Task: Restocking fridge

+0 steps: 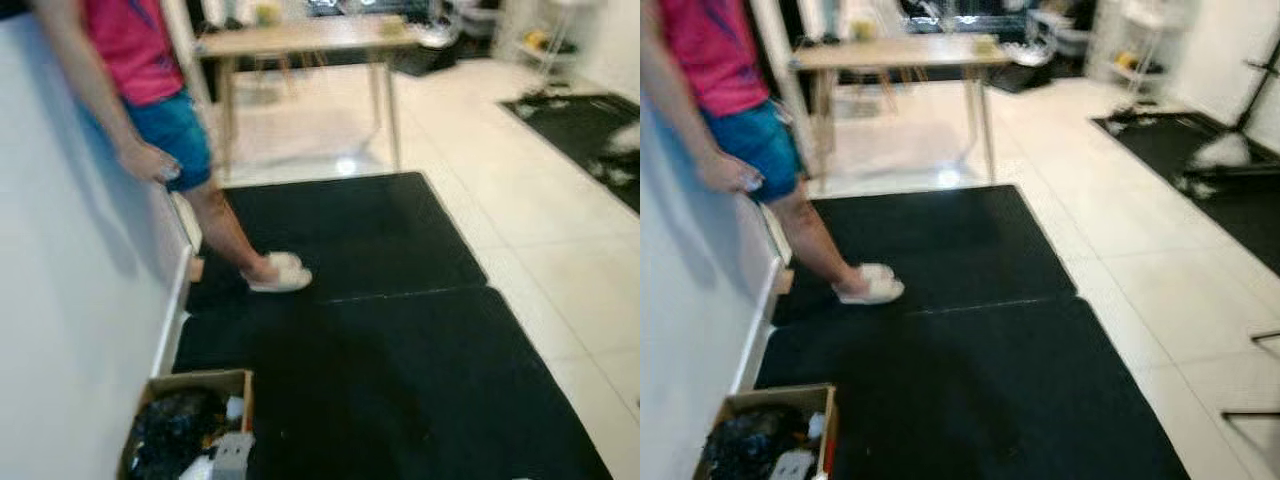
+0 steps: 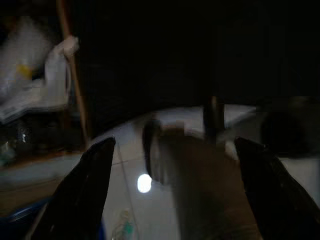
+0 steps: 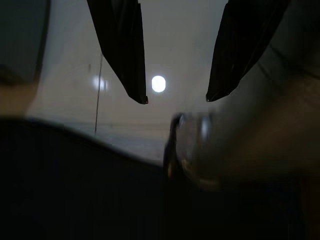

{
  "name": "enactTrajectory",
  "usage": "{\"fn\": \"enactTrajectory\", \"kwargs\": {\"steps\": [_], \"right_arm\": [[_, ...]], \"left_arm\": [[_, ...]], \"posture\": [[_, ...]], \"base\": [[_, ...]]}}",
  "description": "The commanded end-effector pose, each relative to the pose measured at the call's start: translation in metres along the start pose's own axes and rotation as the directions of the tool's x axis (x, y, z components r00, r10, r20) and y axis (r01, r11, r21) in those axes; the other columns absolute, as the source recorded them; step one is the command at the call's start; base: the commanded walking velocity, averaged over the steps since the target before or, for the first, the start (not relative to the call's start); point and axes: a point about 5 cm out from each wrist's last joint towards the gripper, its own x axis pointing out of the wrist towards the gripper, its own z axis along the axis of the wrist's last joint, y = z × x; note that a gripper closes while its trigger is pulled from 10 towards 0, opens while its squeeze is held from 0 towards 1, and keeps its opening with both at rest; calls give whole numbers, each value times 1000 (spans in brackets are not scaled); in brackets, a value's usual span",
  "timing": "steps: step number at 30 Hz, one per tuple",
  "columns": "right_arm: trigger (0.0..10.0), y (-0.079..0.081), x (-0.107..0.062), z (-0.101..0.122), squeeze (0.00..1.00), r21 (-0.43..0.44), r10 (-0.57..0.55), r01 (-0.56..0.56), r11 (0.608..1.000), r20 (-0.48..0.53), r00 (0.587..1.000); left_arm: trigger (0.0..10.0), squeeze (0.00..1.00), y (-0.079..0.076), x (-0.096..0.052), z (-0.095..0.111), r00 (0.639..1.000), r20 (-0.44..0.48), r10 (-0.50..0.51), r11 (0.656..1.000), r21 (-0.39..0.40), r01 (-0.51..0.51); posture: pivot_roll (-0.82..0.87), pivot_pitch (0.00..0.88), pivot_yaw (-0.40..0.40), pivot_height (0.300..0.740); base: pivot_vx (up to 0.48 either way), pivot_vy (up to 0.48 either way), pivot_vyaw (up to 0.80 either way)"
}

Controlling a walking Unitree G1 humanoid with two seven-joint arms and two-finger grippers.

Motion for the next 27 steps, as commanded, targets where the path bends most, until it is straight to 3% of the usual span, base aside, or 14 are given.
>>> {"fn": "enactTrajectory", "kwargs": {"steps": [1, 11, 27], "right_arm": [[10000, 2, -2, -13, 0, -1, 5, -5, 1000, -43, 999], [10000, 1, -2, -13, 0, -6, 5, -5, 1000, -46, 999], [10000, 3, -2, -16, 0, -2, 11, -11, 1000, -53, 999]], "left_arm": [[10000, 0, -1, -1, -5, 1000, -17, 0, 1000, -1, 0], [10000, 0, -2, -1, -5, 1000, -11, -12, 1000, 2, 12], [10000, 0, -2, -1, -6, 1000, -8, -27, 1000, 0, 27]], "posture": [[-22, 0, 2, 740], [-22, 0, 1, 740], [-24, 0, 3, 740]], "base": [[0, 0, 0], [0, 0, 0], [439, 0, 0]]}}
